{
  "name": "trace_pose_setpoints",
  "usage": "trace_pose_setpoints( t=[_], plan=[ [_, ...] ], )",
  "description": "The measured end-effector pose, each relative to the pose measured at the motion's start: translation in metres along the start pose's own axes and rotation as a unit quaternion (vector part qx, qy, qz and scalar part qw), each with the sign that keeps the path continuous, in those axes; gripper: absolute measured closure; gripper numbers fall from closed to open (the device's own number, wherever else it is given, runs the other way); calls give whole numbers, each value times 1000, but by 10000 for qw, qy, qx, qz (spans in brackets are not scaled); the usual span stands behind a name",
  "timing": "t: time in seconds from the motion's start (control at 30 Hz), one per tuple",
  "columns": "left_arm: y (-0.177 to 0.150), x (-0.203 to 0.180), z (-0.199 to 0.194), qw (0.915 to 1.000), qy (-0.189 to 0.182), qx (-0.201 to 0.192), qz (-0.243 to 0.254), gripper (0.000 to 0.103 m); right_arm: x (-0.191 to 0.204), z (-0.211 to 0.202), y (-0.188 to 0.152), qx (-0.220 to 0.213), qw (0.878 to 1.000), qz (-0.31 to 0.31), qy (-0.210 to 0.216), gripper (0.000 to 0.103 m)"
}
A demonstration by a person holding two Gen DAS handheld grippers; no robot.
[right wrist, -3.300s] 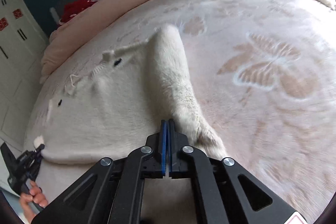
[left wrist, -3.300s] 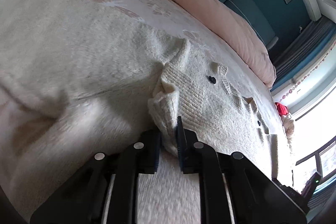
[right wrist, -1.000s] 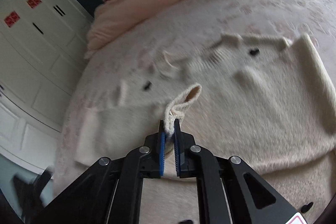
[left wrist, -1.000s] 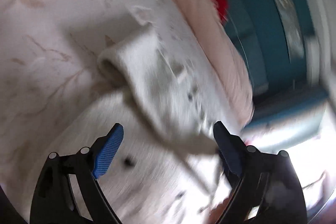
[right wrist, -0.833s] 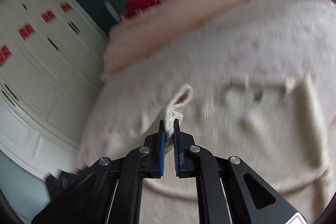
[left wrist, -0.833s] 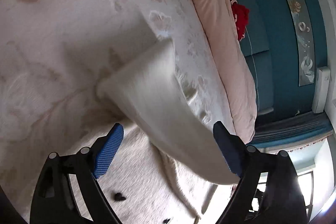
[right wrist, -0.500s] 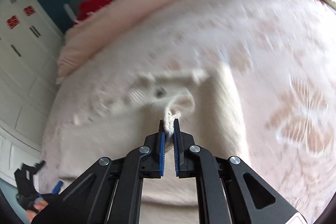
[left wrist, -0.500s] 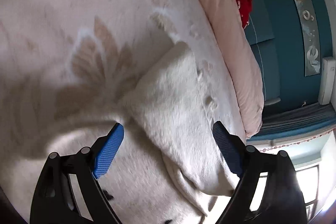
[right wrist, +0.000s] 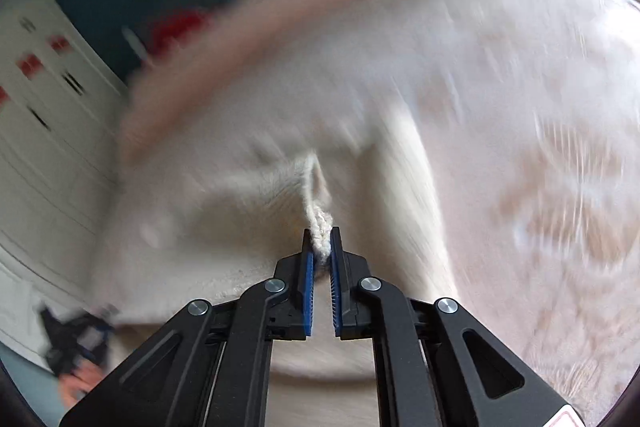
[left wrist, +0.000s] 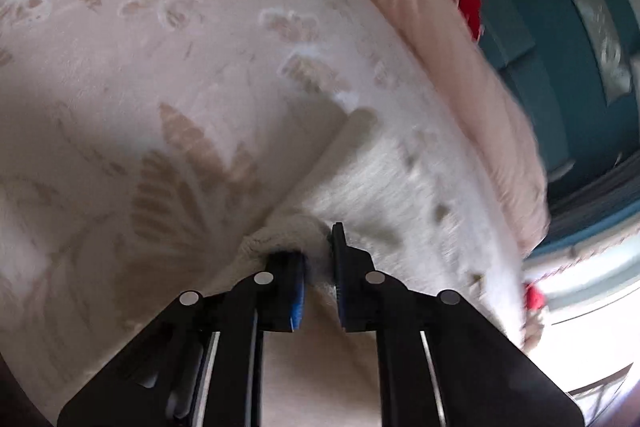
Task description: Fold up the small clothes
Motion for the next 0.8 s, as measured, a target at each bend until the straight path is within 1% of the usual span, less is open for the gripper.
trace_pose_setpoints(
  t=[0.03,0.07,0.13,0.17,0.2,0.23,0.27,0.3,0.33,0.4,0.43,0.47,0.5,0.53,0.57,0.6,0.67,0.7,0.73,0.77,0.8],
  plan=[
    [-4,4,3,9999,27,19,107,92,-10,18,-14,262,9995,-8,-177,97],
    [-7,5,3,9997,17,-14,249,92,-13,17,-17,157,9998,48,-102,97],
    [-11,5,3,9984,30,-101,547,91,-15,5,-15,9,9991,389,164,97],
    [-14,5,3,9972,45,-151,726,91,-14,1,-14,-66,9988,426,239,97],
    [-15,5,3,9966,38,-190,797,91,-12,0,-14,-101,9991,363,212,97],
    [-17,6,3,9959,9,-248,874,91,-11,7,-15,49,9997,228,118,95],
    [-19,7,4,9947,-7,-301,981,90,-9,11,-15,181,9996,161,137,93],
    [-21,4,4,9935,-1,-342,1090,90,-8,11,-13,168,9996,158,180,90],
    [-23,4,4,9919,-13,-390,1206,90,-6,8,-5,112,9993,206,286,85],
    [-24,6,3,9921,-122,-436,1171,90,-3,7,6,72,9988,257,423,69],
    [-24,9,3,9925,-196,-445,1122,90,1,11,13,106,9985,265,464,52],
    [-23,12,3,9928,-287,-456,1070,90,3,20,19,212,9984,269,455,50],
    [-23,13,3,9928,-326,-467,1057,90,6,28,23,317,9984,257,400,51],
    [-24,13,3,9927,-332,-475,1060,90,11,37,28,419,9985,175,313,67],
    [-24,12,3,9925,-331,-482,1071,90,19,43,32,483,9986,-9,231,95],
    [-25,12,4,9923,-324,-493,1089,90,27,42,33,481,9985,-146,214,96],
    [-26,12,3,9919,-325,-512,1113,90,41,13,40,-140,9985,-405,338,97],
    [-27,12,3,9916,-330,-527,1131,90,42,1,41,-386,9976,-422,383,97],
    [-28,11,4,9913,-328,-538,1155,90,35,-7,43,-627,9969,-374,294,97],
    [-29,11,5,9911,-322,-541,1170,90,27,-1,42,-607,9974,-389,19,97],
    [-29,10,6,9908,-308,-533,1203,90,19,13,40,-410,9982,-393,-211,97]
  ],
)
Point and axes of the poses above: each gripper's, at about its wrist camera, not at the fingertips, and z roughly the way its jaws point, x to its left, y to its top, the point moved 2 cm from there along z, roughly the way its jaws point, and after that the axes turned 5 degrees about -y, right-handed, at the moved point
